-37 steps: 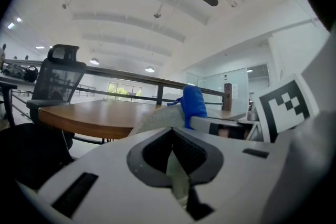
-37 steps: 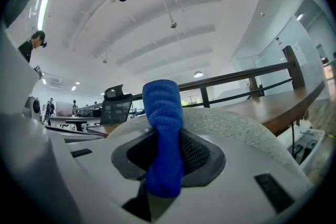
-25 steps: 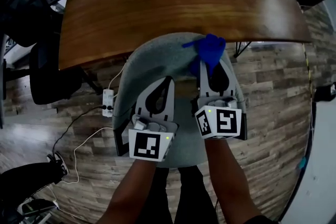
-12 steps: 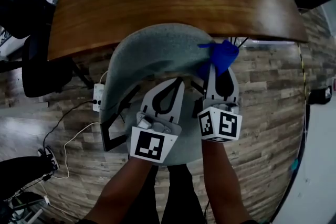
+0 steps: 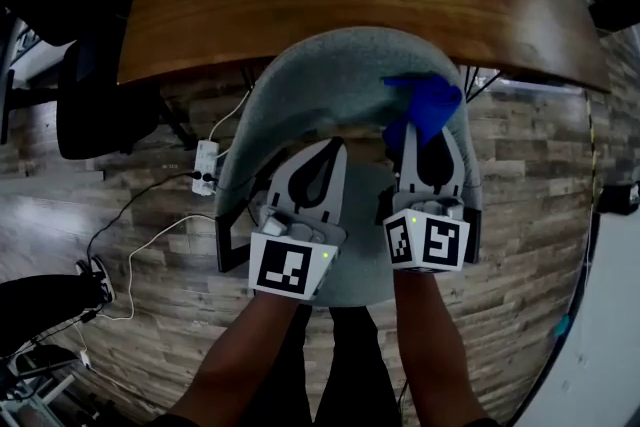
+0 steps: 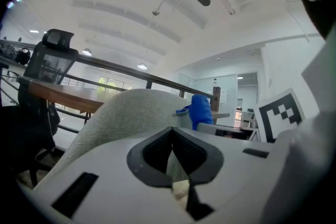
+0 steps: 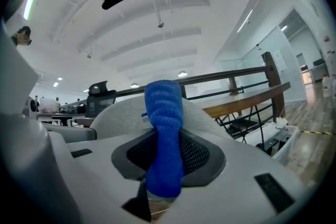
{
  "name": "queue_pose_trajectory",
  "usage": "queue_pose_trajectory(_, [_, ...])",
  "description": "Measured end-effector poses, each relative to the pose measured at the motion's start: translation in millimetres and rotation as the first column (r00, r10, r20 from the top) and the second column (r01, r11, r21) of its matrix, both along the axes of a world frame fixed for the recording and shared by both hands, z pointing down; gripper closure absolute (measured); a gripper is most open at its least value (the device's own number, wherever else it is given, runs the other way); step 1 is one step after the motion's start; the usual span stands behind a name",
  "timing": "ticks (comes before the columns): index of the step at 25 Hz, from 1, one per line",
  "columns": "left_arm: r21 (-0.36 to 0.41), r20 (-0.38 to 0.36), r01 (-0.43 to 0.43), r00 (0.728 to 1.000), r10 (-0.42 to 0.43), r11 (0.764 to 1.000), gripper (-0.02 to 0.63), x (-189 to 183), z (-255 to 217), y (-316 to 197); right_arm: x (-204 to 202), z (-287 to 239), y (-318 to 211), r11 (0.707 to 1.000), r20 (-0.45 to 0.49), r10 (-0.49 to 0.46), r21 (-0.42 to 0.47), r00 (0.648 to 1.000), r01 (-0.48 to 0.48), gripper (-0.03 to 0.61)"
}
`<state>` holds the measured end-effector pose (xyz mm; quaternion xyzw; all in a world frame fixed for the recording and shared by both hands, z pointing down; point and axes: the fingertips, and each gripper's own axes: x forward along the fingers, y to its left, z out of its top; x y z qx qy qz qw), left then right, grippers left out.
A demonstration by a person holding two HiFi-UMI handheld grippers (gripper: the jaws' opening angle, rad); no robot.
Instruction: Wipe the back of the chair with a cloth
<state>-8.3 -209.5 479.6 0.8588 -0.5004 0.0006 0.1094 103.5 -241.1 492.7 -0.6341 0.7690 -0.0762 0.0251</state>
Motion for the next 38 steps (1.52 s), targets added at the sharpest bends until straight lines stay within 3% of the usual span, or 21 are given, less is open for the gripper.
queue_pose_trajectory(6, [-0.03,0.028,0.133,0.991,-0.132,0.991,0.606,-55.2,8.8,9.3,-84.7,2.8,6.2,0.983,-0.011,-0.182,0.004,0.983,0.182,0.468])
queue_pose_trajectory(11, [-0.069,0.058,0.262,0.964,-0.259,0.962,0.606,-99.9,26.5,20.8,-146.7,7.9,18.7,0.938,-0.039,-0.345,0.005,0.938,0.346,0.468])
queue_pose_trajectory(17, [-0.081,0.061,0.36,0.933,-0.356,0.929,0.606,-135.9,36.0,24.7,-191.2,21.4,24.0,0.897,-0.063,-0.442,-0.016,0.895,0.442,0.468])
queue_pose_trajectory(22, [-0.105,0.064,0.425,0.905,-0.42,0.899,0.606,-154.3,45.1,24.3,-200.7,31.6,18.1,0.883,-0.071,-0.469,-0.026,0.88,0.469,0.468])
queue_pose_trajectory(27, [-0.093,0.078,0.423,0.906,-0.416,0.902,0.606,-153.5,46.4,24.0,-196.6,35.2,9.9,0.893,-0.087,-0.451,-0.036,0.888,0.449,0.468])
queue_pose_trajectory(31, [-0.09,0.096,0.401,0.915,-0.393,0.912,0.606,-142.7,48.5,21.0,-183.1,37.8,5.2,0.912,-0.047,-0.409,-0.043,0.911,0.407,0.468])
queue_pose_trajectory(38, [-0.074,0.104,0.306,0.949,-0.298,0.949,0.606,-103.2,44.2,6.4,-144.1,39.3,-13.0,0.951,-0.044,-0.308,-0.047,0.95,0.306,0.468])
